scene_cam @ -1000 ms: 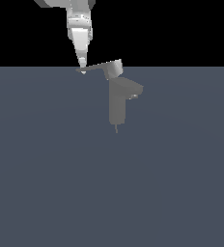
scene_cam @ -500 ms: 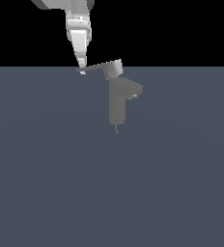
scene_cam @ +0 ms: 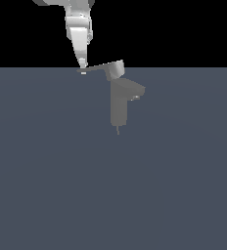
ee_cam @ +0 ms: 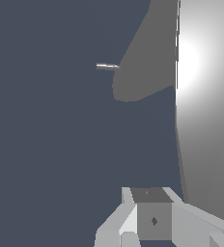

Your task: Turn on the faucet by rotating a designated handle.

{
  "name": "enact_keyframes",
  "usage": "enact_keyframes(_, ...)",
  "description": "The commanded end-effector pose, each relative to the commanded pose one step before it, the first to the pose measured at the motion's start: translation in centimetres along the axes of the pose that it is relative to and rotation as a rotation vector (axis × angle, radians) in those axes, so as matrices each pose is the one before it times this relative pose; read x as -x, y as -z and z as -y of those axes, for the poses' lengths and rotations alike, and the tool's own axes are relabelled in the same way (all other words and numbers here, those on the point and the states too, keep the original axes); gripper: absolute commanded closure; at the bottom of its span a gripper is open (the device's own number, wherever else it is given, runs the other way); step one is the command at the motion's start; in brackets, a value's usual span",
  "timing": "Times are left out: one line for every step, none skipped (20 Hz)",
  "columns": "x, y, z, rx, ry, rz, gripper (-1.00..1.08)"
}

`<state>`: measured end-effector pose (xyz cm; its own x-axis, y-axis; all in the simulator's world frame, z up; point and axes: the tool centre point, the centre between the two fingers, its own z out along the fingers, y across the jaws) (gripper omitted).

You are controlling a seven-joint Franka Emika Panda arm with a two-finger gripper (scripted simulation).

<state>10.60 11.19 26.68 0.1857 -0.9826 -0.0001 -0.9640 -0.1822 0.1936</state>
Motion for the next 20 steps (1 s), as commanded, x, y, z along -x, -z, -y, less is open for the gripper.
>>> enact_keyframes(-0.037,0.001,-0.63,0.00325,-0.00096,-0.00012,1.08)
enact_keyframes(0.008,-0.001,-0.2,0.0,0.0,0.0,1.08)
enact_keyframes(0.008,-0.001,-0.202,0.0,0.0,0.0,1.08)
enact_keyframes(0.008,-0.001,-0.204,0.0,0.0,0.0,1.08)
enact_keyframes(0.008,-0.001,-0.206,0.0,0.0,0.0,1.08)
enact_keyframes(0.008,-0.001,-0.208,0.0,0.0,0.0,1.08)
enact_keyframes(0.008,-0.001,-0.209,0.0,0.0,0.0,1.08)
enact_keyframes(0.008,-0.001,-0.211,0.0,0.0,0.0,1.08)
enact_keyframes(0.008,-0.001,-0.213,0.0,0.0,0.0,1.08)
enact_keyframes(0.008,-0.001,-0.215,0.0,0.0,0.0,1.08)
enact_keyframes(0.008,-0.001,-0.216,0.0,0.0,0.0,1.08)
enact_keyframes(0.008,-0.001,-0.218,0.0,0.0,0.0,1.08)
enact_keyframes(0.008,-0.001,-0.22,0.0,0.0,0.0,1.08)
enact_keyframes(0.009,-0.001,-0.221,0.0,0.0,0.0,1.08)
enact_keyframes(0.009,-0.001,-0.223,0.0,0.0,0.0,1.08)
enact_keyframes(0.009,-0.001,-0.224,0.0,0.0,0.0,1.08)
enact_keyframes(0.009,-0.001,-0.226,0.0,0.0,0.0,1.08)
enact_keyframes(0.009,-0.001,-0.227,0.0,0.0,0.0,1.08)
enact_keyframes(0.009,-0.001,-0.229,0.0,0.0,0.0,1.08)
enact_keyframes(-0.03,0.017,-0.243,-0.00031,-0.0006,0.00011,1.08)
